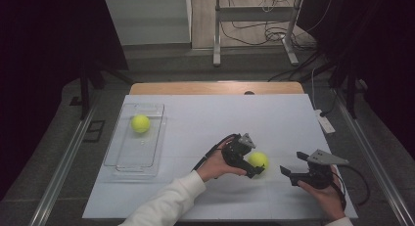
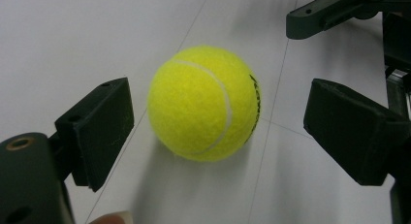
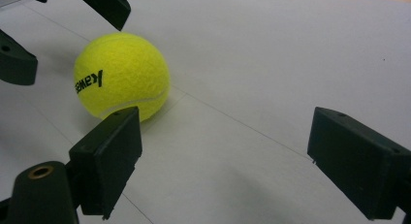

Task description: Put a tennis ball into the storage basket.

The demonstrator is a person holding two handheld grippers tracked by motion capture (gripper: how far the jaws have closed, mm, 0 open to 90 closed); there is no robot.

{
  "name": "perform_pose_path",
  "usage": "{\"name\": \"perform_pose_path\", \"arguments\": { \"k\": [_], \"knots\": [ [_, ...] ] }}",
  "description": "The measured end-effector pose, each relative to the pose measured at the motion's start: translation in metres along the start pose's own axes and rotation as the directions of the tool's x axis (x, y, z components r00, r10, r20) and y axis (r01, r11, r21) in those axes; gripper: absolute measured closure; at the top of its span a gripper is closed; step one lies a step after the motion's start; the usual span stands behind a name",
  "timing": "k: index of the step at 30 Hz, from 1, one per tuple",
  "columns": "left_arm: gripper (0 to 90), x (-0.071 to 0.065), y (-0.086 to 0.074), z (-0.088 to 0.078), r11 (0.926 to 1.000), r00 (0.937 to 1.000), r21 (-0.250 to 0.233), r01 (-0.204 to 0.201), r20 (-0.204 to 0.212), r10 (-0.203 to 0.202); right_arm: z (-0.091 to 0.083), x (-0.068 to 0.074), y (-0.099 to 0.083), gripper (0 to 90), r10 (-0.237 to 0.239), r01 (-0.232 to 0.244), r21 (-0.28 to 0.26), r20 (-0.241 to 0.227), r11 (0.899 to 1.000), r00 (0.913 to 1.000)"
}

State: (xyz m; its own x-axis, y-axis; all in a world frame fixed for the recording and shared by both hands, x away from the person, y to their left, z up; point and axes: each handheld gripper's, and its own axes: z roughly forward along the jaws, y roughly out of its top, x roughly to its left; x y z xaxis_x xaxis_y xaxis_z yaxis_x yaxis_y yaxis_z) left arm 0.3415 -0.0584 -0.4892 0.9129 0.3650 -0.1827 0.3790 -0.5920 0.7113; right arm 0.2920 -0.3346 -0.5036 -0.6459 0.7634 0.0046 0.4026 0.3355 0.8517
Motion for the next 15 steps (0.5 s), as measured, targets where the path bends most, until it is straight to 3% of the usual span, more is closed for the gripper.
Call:
{"name": "perform_pose_path", "arguments": {
  "k": [15],
  "knots": [
    [11.8, 0.006, 0.002, 0.027, 0.9987, 0.9992, 0.042, 0.028, 0.028, -0.029, 0.000, 0.000, 0.000, 12.5, 0.000, 0.000, 0.004, 0.000, 1.000, 1.0000]
  ]
}}
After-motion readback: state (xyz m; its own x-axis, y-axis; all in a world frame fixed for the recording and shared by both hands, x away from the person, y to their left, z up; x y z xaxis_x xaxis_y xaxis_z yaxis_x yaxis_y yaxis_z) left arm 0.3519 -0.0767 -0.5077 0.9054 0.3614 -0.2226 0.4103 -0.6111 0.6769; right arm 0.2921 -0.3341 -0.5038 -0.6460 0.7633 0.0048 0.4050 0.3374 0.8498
